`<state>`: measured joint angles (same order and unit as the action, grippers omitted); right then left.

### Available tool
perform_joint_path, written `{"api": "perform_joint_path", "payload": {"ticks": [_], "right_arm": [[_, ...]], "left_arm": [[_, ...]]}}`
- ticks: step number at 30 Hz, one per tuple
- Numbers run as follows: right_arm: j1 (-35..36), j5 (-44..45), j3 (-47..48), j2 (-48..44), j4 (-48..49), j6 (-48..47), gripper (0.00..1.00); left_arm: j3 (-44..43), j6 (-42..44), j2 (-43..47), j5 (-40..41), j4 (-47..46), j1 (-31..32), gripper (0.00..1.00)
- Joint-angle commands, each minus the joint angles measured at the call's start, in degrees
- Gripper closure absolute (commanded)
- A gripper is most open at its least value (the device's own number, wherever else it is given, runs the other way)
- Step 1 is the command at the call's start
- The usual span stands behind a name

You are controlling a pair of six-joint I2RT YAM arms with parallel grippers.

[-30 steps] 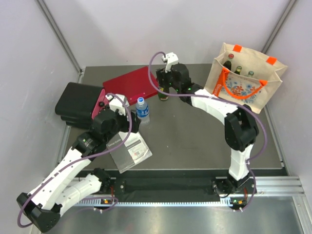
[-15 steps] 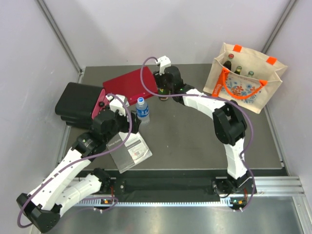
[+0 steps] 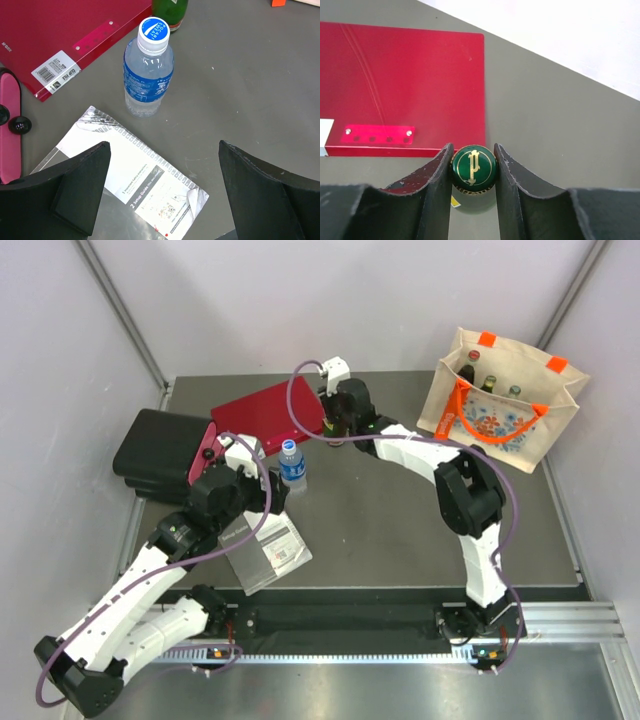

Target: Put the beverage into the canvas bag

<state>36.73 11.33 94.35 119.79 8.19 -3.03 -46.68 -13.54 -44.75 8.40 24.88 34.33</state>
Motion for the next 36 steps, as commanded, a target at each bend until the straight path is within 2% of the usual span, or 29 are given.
{"api": "perform_joint_path", "payload": {"ticks": [1, 6, 14, 24, 29, 36], "right_arm": [[0.54, 0.62, -4.95, -6.65, 4.03, -0.49, 1.00], [0.19, 1.67, -12.67, -16.49, 3.59, -1.28, 1.00], [-2.80, 1.41, -15.51, -29.60, -7.37, -1.71, 1.00], [-9.92, 0.89, -6.56, -39.89, -24.34, 0.92, 1.00], [-15.80, -1.66, -0.58, -41.21, -28.39, 0.83, 1.00], [-25.38, -4.65, 11.38, -38.40, -33.23, -0.05, 1.00]], "left_arm": [[0.27, 0.44, 0.63, 0.04, -1.86, 0.21, 0.07], [0.27, 0.44, 0.37, -0.93, -2.03, 0.30, 0.07], [0.18, 0.36, 0.37, -1.46, -2.12, 0.22, 0.07], [0.27, 0.27, 0.89, -1.72, -2.03, 0.30, 0.07], [0.27, 0.27, 1.25, -1.72, -2.03, 0.30, 0.07], [0.36, 0.27, 1.42, -1.64, -1.95, 0.30, 0.07]]}}
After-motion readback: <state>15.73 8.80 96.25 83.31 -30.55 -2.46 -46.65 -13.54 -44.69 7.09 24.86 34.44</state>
